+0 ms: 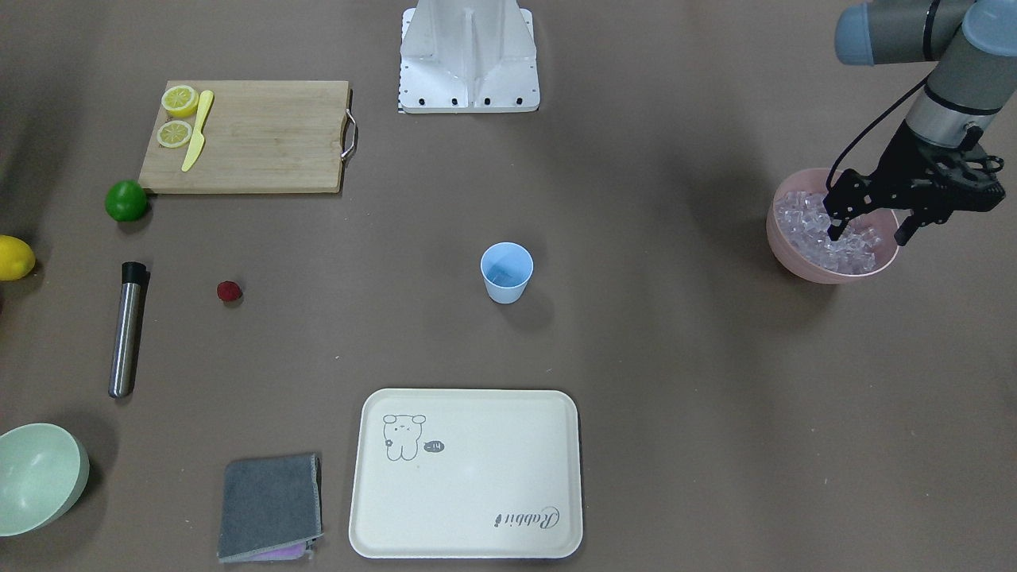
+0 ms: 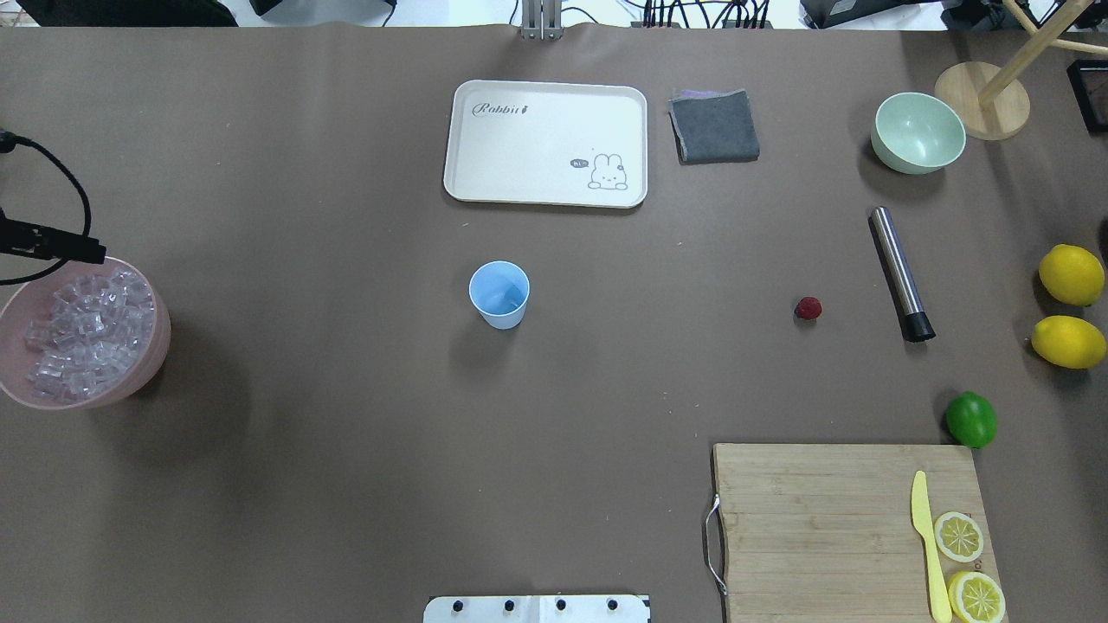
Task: Mash ice and strawberries in cup
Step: 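Move the left gripper back over the pink ice bowl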
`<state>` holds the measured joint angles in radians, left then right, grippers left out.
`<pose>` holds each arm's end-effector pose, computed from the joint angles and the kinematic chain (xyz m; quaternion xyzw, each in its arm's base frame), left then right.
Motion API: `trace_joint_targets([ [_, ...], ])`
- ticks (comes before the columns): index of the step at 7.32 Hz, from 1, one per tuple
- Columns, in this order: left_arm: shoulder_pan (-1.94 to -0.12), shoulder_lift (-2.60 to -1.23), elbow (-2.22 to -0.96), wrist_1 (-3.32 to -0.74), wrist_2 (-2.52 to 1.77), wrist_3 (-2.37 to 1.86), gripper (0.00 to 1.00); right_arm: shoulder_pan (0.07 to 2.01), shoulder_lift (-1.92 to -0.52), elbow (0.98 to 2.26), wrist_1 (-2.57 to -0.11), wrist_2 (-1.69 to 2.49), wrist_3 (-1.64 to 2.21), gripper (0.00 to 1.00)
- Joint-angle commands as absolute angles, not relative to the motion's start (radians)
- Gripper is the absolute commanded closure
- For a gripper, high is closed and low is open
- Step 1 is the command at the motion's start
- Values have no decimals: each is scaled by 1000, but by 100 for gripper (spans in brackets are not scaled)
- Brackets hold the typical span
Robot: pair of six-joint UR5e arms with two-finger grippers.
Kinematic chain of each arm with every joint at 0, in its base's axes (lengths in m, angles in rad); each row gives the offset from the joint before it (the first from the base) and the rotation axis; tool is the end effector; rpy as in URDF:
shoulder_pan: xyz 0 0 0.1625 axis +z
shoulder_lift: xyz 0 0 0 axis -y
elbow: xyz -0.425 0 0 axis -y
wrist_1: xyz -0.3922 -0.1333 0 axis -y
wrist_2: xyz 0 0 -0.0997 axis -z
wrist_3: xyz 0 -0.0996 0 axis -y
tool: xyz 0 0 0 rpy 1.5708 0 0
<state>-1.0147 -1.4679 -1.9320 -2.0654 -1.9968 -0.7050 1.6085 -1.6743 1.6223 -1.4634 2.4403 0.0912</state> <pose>0.1700 -0.4481 0.4831 0.1743 0.3706 0.0099 0.9122 0.0742 -0.4484 0.6643 0.0139 -0.4215 0.0468 0.9055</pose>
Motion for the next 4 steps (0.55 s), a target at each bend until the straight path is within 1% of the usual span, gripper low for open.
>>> trace_joint_targets([
  [1,-1002,-1413,-1931,-2143,-1994,-689,3,1608,-1661,1620,-1463,2441,94,0],
  [4,-953,-1404,-1928,-2143,-1997,-563,3,1608,-1658,1618,-1465,2441,94,0],
])
